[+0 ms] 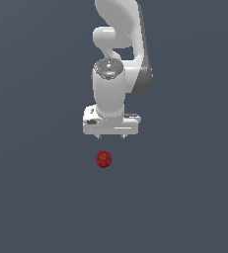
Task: Pick up the object and move it to a goal position.
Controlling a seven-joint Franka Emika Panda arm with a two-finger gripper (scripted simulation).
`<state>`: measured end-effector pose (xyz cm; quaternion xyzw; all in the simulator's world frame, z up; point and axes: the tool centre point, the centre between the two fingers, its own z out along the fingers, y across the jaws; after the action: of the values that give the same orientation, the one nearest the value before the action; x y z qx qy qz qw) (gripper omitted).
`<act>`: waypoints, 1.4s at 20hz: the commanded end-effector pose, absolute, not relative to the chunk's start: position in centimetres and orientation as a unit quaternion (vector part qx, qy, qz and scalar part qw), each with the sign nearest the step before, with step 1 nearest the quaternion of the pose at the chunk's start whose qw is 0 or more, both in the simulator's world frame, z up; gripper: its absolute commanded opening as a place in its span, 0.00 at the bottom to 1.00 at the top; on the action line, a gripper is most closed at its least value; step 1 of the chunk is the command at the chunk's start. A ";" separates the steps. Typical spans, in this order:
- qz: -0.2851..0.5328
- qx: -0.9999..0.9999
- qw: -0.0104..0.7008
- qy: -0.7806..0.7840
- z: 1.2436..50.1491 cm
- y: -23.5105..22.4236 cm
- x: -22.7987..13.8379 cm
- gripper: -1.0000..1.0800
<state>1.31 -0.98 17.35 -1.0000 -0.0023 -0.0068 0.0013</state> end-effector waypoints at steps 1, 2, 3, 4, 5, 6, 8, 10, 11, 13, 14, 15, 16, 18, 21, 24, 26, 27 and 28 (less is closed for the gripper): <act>-0.006 -1.000 0.001 0.004 16.6 -1.3 1.7 0.96; -0.005 -1.000 0.001 0.007 16.2 -1.5 1.9 0.96; -0.005 -1.000 0.001 0.010 15.8 -1.7 2.2 0.96; -0.005 -1.000 0.001 0.014 15.3 -2.0 2.4 0.96; -0.004 -1.000 0.001 0.018 14.7 -2.2 2.7 0.96; -0.004 -1.000 0.001 0.022 14.2 -2.5 2.9 0.96; -0.003 -1.000 0.001 0.031 13.0 -3.0 3.5 0.96; -0.002 -0.999 0.001 0.038 12.0 -3.5 3.9 0.96; -0.002 -0.999 0.001 0.041 11.5 -3.7 4.1 0.96; -0.001 -0.999 0.000 0.046 10.8 -4.1 4.3 0.96; -0.001 -0.999 0.000 0.049 10.5 -4.2 4.4 0.96; 0.000 -0.999 0.000 0.050 10.2 -4.3 4.5 0.96; 0.000 -0.999 0.000 0.052 10.0 -4.4 4.6 0.96; 0.000 -0.999 0.000 0.054 9.7 -4.5 4.7 0.96; 0.000 -0.999 0.000 0.054 9.7 -4.6 4.6 0.96; 0.000 -0.999 0.000 0.054 9.4 -4.6 4.6 0.96; 0.000 -0.999 0.000 0.054 8.8 -4.5 4.6 0.96; 0.000 -0.999 0.000 0.054 8.3 -4.5 4.6 0.96; 0.000 -0.999 0.000 0.054 7.9 -4.6 4.6 0.96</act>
<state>4.67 -4.55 8.54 -0.9986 0.0538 -0.0003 0.0000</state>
